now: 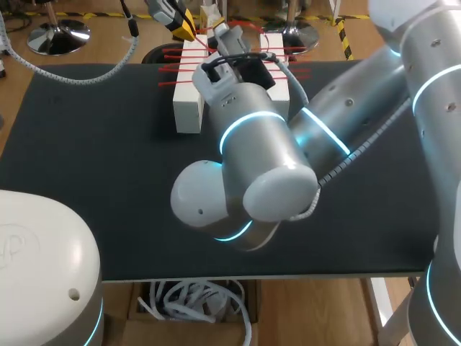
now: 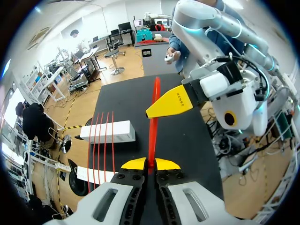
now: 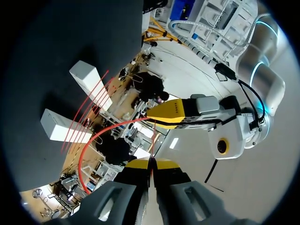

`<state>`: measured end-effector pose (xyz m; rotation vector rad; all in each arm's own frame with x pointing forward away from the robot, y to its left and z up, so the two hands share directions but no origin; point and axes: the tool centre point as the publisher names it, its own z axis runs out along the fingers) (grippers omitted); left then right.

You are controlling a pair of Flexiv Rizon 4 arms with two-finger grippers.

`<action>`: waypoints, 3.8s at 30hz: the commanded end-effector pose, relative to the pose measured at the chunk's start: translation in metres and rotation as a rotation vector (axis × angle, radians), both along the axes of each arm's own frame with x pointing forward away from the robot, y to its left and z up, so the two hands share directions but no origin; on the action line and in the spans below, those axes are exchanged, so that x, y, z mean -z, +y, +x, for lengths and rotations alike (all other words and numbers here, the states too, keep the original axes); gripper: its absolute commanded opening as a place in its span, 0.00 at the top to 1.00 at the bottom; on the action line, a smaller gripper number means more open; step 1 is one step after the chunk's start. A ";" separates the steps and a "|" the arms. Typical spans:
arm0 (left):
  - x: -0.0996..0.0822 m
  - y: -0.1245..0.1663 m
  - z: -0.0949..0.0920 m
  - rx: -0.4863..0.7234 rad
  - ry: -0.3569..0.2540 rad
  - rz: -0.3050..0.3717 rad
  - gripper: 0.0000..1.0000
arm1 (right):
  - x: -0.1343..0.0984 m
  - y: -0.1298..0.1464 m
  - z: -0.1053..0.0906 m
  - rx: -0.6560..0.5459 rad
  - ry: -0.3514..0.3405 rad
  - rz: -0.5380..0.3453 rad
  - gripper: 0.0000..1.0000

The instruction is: Grab the tape and strap the tape.

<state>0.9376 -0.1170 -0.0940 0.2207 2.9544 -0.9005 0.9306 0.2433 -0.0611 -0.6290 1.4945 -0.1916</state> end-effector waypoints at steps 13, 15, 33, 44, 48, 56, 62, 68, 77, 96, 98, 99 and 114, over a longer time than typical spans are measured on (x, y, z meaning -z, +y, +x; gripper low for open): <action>-0.001 0.000 0.000 -0.001 0.002 0.004 1.00 | 0.008 0.018 0.007 -0.007 0.008 -0.019 1.00; -0.001 0.000 0.000 -0.001 0.002 0.004 1.00 | 0.008 0.019 0.007 -0.009 0.008 -0.019 1.00; -0.001 0.000 0.000 -0.001 0.002 0.004 1.00 | 0.005 0.020 0.007 -0.003 -0.005 -0.019 0.56; -0.001 0.000 0.000 -0.001 0.002 0.004 1.00 | -0.019 0.011 -0.012 0.010 -0.006 0.034 0.61; -0.001 0.000 0.000 -0.001 0.002 0.004 1.00 | -0.032 0.005 -0.016 0.011 -0.018 0.058 0.62; -0.001 0.000 0.000 -0.001 0.002 0.004 1.00 | -0.067 -0.034 -0.015 0.075 -0.045 0.105 0.63; -0.001 0.000 0.000 -0.001 0.002 0.004 1.00 | -0.075 -0.072 0.006 0.152 -0.070 0.095 0.52; -0.001 0.000 0.000 -0.001 0.002 0.004 1.00 | -0.082 -0.094 0.026 0.148 -0.084 0.104 0.00; 0.042 0.056 0.000 -0.190 0.099 0.127 1.00 | -0.084 -0.096 0.028 0.133 -0.085 0.084 0.00; 0.151 0.269 0.000 -0.577 0.384 0.576 1.00 | -0.084 -0.096 0.028 0.133 -0.085 0.084 0.00; 0.161 0.283 0.002 -0.574 0.412 0.621 1.00 | -0.084 -0.096 0.028 0.133 -0.085 0.084 0.00; 0.166 0.290 0.003 -0.579 0.424 0.638 1.00 | -0.084 -0.096 0.028 0.133 -0.085 0.084 0.00; 0.192 0.323 0.009 -0.613 0.462 0.644 0.61 | -0.084 -0.096 0.028 0.133 -0.085 0.084 0.00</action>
